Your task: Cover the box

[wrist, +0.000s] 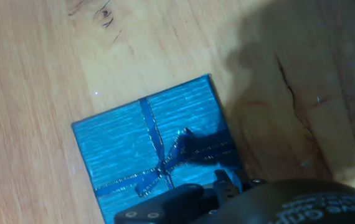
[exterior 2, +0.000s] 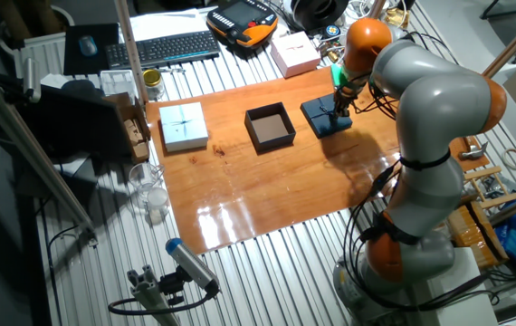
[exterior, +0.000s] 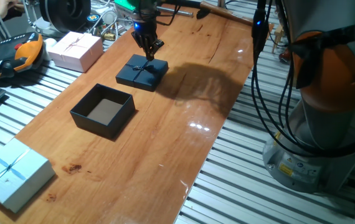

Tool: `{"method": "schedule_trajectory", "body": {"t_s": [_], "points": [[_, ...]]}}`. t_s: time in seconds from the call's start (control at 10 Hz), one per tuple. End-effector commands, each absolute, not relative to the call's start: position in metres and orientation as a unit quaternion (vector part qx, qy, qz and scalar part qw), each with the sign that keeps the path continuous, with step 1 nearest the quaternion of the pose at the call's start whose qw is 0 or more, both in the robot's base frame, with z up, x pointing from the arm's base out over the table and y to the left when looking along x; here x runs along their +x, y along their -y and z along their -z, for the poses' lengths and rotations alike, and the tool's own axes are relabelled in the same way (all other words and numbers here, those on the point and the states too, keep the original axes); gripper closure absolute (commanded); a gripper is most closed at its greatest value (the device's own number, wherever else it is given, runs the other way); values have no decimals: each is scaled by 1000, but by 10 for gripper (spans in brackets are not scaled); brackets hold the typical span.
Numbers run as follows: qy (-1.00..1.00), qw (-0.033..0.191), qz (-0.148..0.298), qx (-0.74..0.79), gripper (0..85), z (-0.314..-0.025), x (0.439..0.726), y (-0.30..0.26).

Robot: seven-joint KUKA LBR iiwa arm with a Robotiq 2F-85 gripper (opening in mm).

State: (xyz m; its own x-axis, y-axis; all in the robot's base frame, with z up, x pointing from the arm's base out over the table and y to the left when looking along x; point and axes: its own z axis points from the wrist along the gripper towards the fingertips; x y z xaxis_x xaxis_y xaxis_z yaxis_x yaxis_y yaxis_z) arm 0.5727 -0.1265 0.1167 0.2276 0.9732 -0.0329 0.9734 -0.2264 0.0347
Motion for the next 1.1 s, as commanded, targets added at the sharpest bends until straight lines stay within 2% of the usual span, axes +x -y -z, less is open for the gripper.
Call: {"method": "schedule_trajectory", "body": {"t_s": [0.0, 0.3, 0.5, 0.9, 1.0], "points": [[-622, 24, 1, 783, 680, -113, 574, 128], [-620, 20, -7, 784, 680, -107, 579, 128], [-626, 25, -20, 780, 680, -108, 583, 128], [-636, 18, -15, 771, 680, -109, 589, 126], [-643, 21, -17, 766, 850, -109, 589, 126]]}}
